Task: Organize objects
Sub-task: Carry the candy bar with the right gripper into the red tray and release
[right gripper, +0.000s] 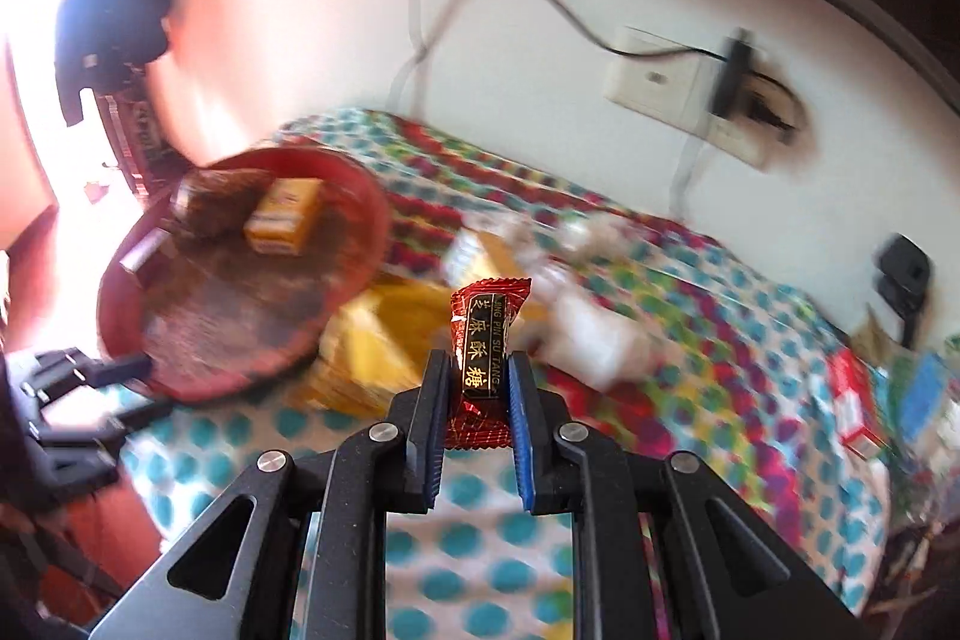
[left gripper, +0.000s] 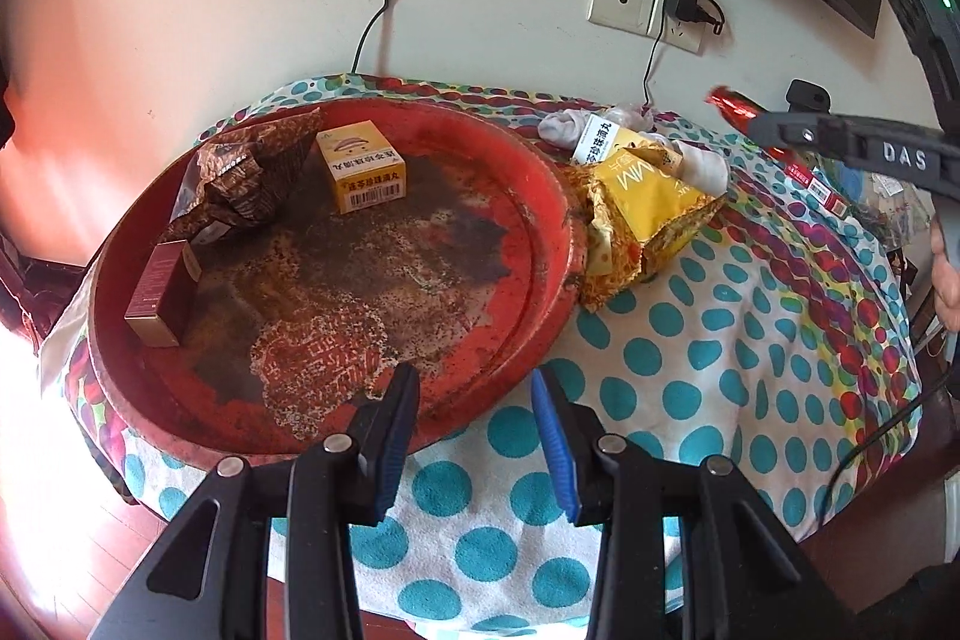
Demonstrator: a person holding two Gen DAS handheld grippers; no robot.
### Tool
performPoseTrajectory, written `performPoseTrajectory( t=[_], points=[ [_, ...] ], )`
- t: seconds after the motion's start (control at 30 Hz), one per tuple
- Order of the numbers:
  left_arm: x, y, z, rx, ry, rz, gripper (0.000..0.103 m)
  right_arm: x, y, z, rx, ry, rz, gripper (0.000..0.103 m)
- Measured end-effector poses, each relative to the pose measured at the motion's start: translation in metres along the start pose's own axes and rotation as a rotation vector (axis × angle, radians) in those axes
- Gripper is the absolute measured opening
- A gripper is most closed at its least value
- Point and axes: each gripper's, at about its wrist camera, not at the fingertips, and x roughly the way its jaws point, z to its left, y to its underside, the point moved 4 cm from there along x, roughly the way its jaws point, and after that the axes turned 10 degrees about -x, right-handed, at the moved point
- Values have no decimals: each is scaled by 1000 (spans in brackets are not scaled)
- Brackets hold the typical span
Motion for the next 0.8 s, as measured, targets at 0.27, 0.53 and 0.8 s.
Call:
performPoseTrajectory(
  t=[0.27,0.53,0.8],
  points=[
    [-14,8,28,-36,-66,-18,40,71,-63,92,-129,-224,56,17],
    [-35,7,52,-22,-55,-46,40,128,-82,158,-204,-313,130,17],
    [-36,3,64,-71,-33,-42,40,166,-98,188,-243,-287,165,17]
  ],
)
